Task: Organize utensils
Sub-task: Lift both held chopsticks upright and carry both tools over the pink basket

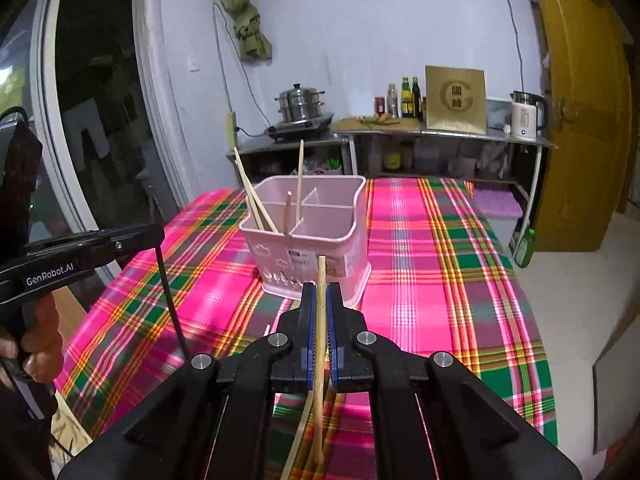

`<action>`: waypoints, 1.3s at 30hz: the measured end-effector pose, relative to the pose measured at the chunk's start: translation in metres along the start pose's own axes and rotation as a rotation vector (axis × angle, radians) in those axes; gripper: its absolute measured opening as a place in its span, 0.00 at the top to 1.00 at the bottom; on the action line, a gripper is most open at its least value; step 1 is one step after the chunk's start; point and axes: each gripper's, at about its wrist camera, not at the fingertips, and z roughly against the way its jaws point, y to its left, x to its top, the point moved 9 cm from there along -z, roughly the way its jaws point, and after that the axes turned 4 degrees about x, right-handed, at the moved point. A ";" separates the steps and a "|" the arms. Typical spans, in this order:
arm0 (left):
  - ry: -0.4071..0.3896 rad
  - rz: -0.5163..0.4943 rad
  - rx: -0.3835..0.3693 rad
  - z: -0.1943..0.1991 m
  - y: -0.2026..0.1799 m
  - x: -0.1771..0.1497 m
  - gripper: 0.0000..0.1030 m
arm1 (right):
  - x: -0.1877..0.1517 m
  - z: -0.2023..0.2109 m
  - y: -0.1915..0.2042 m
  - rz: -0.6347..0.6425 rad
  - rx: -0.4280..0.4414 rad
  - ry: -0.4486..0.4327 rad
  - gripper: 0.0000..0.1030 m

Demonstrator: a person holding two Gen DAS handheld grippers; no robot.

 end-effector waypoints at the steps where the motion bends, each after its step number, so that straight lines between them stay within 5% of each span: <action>1: -0.005 -0.001 -0.002 0.003 0.000 0.001 0.95 | 0.001 0.003 0.002 0.003 0.001 -0.006 0.95; 23: -0.019 -0.020 -0.011 0.022 0.003 0.019 0.95 | 0.022 0.019 0.022 0.053 0.036 -0.053 0.96; 39: -0.100 -0.016 0.025 0.035 0.024 0.109 0.95 | 0.100 0.007 0.050 0.088 0.101 -0.137 0.96</action>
